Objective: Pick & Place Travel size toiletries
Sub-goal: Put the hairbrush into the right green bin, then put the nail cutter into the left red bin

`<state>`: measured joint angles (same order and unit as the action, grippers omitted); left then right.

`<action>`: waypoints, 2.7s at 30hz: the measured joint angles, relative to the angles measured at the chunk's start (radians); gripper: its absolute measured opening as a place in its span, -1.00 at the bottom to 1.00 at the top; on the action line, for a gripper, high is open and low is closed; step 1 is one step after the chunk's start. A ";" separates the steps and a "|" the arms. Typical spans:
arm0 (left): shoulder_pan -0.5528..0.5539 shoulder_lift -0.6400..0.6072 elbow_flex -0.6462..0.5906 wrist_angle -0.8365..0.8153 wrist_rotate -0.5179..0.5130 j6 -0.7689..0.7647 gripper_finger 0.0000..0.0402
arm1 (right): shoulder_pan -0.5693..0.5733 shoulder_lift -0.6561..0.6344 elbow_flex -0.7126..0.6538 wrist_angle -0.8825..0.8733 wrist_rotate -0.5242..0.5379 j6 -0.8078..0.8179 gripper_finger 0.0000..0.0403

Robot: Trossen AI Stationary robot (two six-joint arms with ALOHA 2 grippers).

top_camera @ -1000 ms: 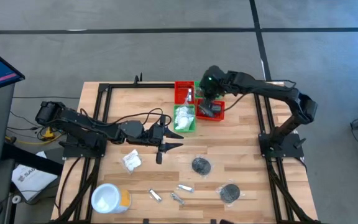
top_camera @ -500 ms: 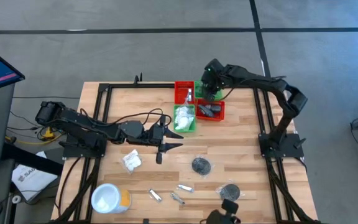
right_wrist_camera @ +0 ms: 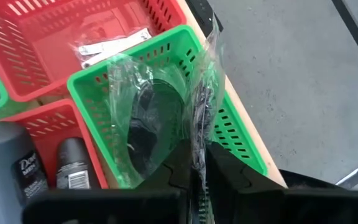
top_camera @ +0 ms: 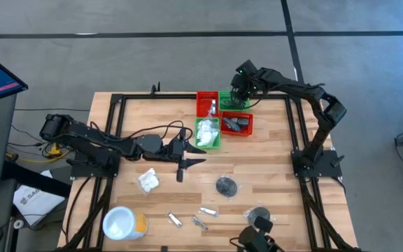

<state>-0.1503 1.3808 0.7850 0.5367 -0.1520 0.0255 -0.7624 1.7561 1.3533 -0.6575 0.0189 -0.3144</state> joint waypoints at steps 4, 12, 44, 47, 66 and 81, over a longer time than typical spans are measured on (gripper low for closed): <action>0.007 0.000 -0.002 0.003 0.000 0.000 -0.43 | 0.001 0.000 0.000 0.003 0.000 0.000 -0.91; 0.007 0.000 -0.002 0.003 0.000 0.000 -0.43 | 0.003 0.000 0.000 0.007 0.000 0.000 -0.79; 0.007 0.000 -0.002 0.003 0.000 0.000 -0.43 | 0.010 -0.001 0.000 0.007 0.007 0.053 0.04; 0.007 0.000 -0.002 0.003 0.000 0.000 -0.43 | 0.010 -0.001 0.000 0.007 0.007 0.053 0.08; 0.007 0.000 -0.002 0.002 0.000 0.000 -0.43 | 0.016 -0.001 0.001 0.010 0.025 0.080 0.11; 0.007 0.000 -0.002 0.002 0.000 0.000 -0.43 | 0.129 -0.013 0.001 -0.084 -0.163 0.117 0.11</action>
<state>-0.1432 1.3808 0.7834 0.5385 -0.1524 0.0254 -0.6329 1.7432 1.3544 -0.7412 -0.1444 -0.1974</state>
